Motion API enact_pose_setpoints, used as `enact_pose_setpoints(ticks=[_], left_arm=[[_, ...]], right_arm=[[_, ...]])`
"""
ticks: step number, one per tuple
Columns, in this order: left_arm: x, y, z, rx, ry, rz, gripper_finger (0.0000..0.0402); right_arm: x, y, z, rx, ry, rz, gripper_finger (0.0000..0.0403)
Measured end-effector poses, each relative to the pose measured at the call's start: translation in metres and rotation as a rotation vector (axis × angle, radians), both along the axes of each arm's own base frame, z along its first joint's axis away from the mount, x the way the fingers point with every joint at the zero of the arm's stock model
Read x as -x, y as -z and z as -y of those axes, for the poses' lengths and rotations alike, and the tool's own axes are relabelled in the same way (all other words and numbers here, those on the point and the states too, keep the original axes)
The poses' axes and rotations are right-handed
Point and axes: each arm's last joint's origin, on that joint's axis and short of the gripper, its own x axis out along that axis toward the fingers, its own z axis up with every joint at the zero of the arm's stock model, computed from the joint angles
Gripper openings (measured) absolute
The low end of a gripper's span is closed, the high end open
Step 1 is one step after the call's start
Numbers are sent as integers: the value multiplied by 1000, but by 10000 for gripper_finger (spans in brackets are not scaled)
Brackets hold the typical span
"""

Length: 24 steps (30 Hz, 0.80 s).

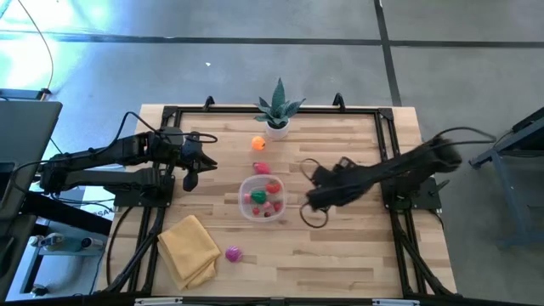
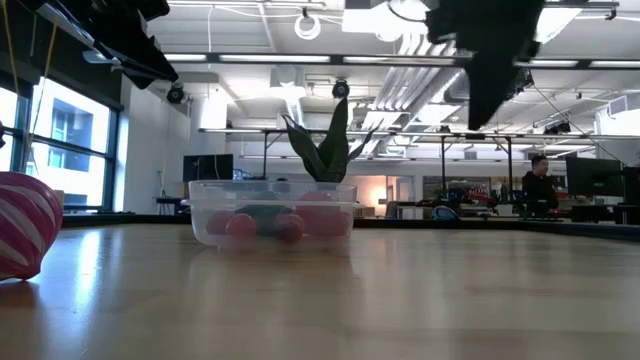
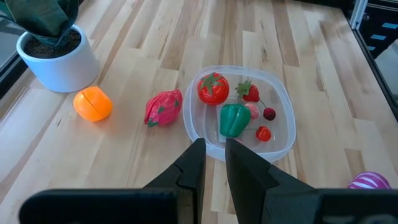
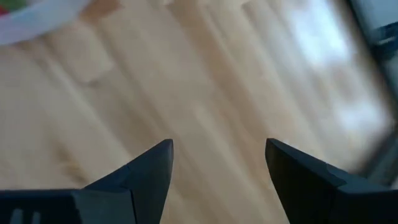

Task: Pick and placing Produce into tupperware
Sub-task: Put the orange into the transparent bin

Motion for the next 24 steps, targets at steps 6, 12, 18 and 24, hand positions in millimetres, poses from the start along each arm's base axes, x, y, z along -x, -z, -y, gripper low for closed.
enact_pose_setpoints(ticks=[6, 12, 18, 24], left_arm=[[0, 0, 0, 0, -1, 0, 53], [0, 0, 0, 0, 0, 0, 53], [0, 0, 0, 0, 0, 0, 53], [0, 0, 0, 0, 0, 0, 53]], right_arm=[[39, 22, 2, -107, -35, 245, 248], [42, 33, 21, -7, -163, 427, 247], [25, 26, 36, -31, -418, 547, 213], [31, 10, 49, -74, -529, 484, 144]])
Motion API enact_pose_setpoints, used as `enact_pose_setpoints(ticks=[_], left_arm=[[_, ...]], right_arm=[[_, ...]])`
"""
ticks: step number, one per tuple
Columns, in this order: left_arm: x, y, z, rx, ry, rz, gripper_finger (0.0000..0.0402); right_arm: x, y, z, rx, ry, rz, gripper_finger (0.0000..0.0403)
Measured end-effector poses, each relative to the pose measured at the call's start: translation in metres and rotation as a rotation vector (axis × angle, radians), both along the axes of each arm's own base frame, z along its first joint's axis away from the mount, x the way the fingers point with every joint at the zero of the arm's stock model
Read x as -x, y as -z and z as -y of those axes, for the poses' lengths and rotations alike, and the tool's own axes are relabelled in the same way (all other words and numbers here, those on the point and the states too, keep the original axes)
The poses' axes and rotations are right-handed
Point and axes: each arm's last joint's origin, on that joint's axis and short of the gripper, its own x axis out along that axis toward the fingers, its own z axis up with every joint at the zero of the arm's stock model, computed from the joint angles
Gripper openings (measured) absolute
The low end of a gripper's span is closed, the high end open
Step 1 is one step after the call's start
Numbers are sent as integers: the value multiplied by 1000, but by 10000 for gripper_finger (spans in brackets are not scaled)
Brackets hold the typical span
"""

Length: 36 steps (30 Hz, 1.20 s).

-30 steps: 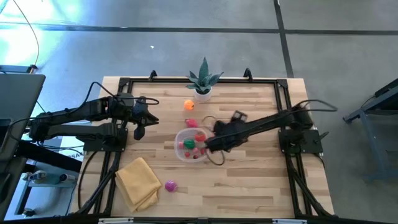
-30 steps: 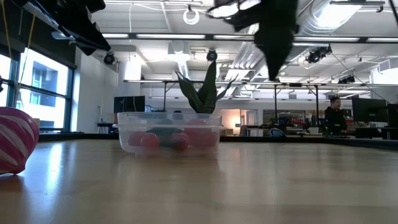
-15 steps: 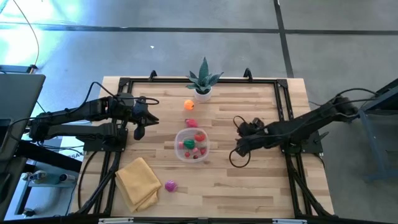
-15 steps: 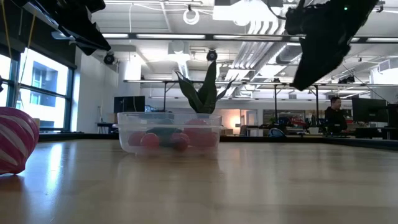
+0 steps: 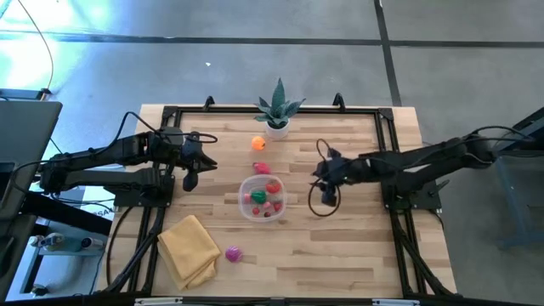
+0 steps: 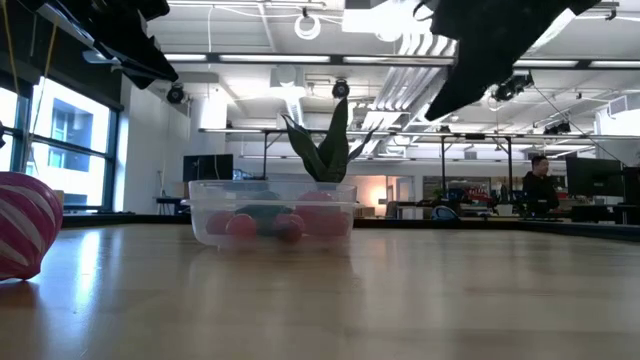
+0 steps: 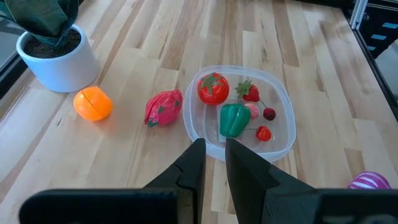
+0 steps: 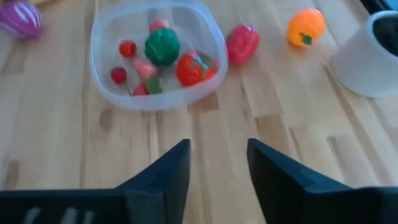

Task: Pick and placing Produce into tupperware
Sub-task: Put the orange into the transparent bin

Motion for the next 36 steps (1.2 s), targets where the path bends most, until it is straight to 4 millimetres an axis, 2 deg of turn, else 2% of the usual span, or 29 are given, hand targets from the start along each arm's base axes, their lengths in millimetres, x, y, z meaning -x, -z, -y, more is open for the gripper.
enact_pose_setpoints(ticks=[3, 9, 13, 21, 36], left_arm=[[0, 0, 0, 0, 0, 0, 53], [0, 0, 0, 0, 0, 0, 53], [0, 0, 0, 0, 0, 0, 53], [0, 0, 0, 0, 0, 0, 53], [0, 0, 0, -26, 14, 0, 53]], right_arm=[[17, -14, 5, 19, 3, -17, 114], [54, -49, 10, 36, -3, 146, 73], [67, -53, 11, 34, -3, 149, 60], [68, -48, 11, 6, 19, 100, 46], [67, -49, 11, 4, 20, 106, 46]])
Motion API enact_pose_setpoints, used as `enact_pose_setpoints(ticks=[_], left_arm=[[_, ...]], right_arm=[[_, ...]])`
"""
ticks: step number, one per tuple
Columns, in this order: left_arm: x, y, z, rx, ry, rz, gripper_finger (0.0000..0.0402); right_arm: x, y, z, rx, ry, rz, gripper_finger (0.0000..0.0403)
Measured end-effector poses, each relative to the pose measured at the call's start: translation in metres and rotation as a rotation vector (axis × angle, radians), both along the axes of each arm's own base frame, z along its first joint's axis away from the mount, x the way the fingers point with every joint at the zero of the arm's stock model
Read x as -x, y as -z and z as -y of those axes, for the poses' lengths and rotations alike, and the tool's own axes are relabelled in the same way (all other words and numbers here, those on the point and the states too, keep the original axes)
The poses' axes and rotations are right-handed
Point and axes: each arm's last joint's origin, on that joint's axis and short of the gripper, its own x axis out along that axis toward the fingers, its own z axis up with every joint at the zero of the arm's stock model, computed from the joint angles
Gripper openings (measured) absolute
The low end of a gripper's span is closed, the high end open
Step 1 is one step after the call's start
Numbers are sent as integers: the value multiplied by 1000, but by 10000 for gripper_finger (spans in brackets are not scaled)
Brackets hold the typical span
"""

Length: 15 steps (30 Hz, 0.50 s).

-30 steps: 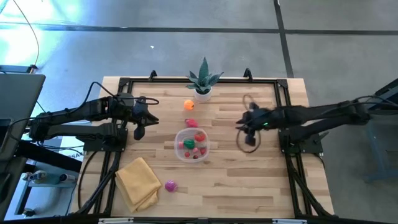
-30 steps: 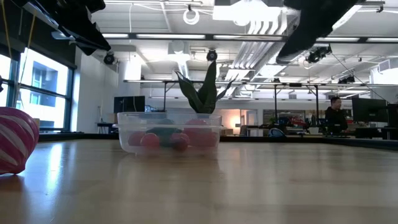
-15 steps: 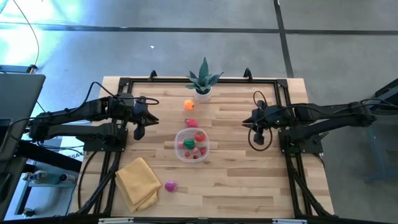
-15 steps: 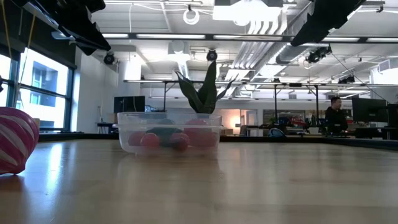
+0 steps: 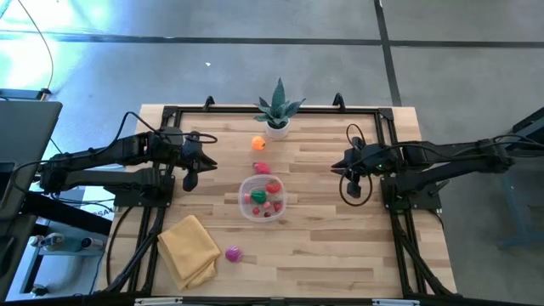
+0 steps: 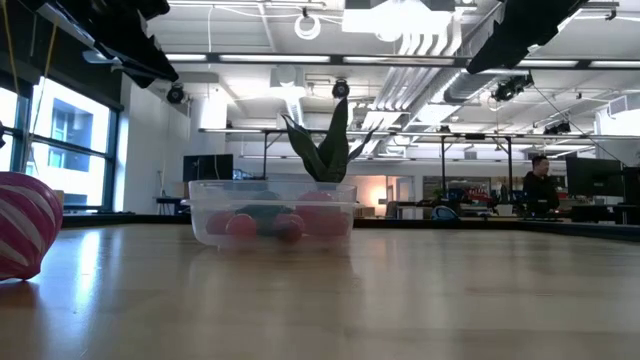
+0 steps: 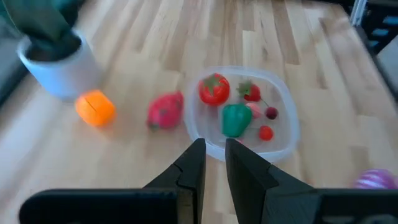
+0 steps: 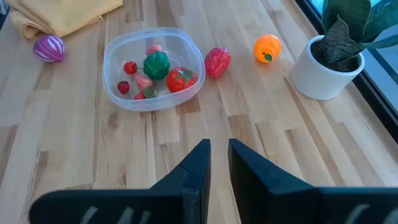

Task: Pick and placing Produce into tupperware
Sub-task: Put the orange into the transparent bin

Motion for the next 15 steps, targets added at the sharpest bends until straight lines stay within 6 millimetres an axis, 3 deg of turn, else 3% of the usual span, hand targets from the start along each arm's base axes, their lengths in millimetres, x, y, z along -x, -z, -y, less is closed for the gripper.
enact_pose_setpoints(ticks=[5, 15], left_arm=[[-5, -8, -3, -115, 10, 78, 53], [-10, -20, -5, 6, -86, 237, 53]], right_arm=[[0, 0, 0, 0, 0, 0, 46], [0, 0, 0, 0, 0, 0, 46]])
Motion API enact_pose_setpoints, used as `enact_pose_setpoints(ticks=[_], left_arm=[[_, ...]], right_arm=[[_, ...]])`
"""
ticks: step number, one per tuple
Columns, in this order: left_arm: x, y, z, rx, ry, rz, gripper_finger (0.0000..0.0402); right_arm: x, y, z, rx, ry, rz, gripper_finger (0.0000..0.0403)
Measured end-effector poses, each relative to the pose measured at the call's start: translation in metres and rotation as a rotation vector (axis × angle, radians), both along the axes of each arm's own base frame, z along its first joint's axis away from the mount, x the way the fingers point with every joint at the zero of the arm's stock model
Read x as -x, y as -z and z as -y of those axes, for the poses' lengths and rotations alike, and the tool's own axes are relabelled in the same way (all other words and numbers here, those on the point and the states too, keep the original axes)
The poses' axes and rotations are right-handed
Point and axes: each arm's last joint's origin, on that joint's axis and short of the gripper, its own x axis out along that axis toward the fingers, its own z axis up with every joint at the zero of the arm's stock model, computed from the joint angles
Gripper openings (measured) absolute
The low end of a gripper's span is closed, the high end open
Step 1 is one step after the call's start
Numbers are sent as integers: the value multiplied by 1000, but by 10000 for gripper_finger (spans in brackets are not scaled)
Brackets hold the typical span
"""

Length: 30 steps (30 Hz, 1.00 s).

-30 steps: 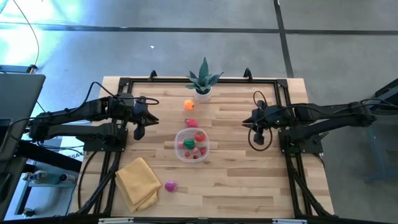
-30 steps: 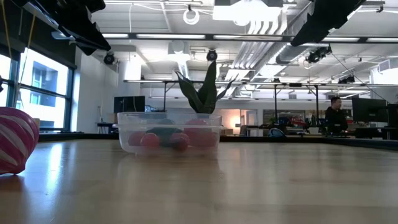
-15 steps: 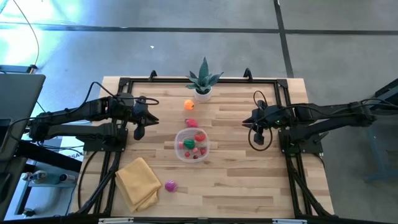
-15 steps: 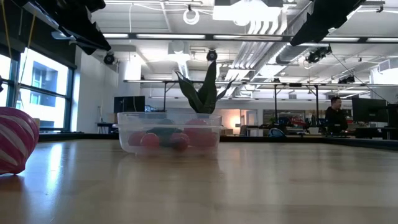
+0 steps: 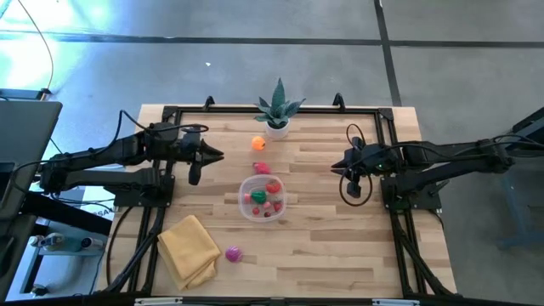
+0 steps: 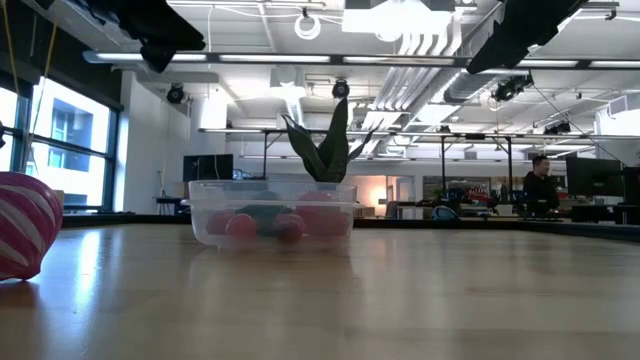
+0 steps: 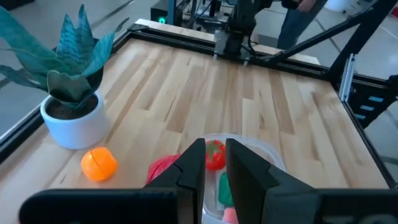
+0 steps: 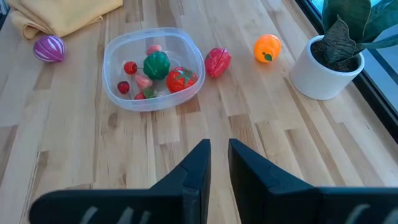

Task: Pick and placing Produce into tupperware
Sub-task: Put the orange into the transparent bin

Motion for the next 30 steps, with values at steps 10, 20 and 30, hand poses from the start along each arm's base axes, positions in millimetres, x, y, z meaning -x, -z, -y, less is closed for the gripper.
enact_pose_setpoints(ticks=[10, 20, 30], left_arm=[[0, -2, -2, -23, -63, 12, 53], [-2, -1, -10, -41, -314, 12, 53], [-28, 20, -20, 69, -354, -102, 53]], right_arm=[[0, 0, 0, 0, 0, 0, 46], [0, 0, 0, 0, -1, 0, 46], [0, 0, 0, 0, 0, -1, 46]])
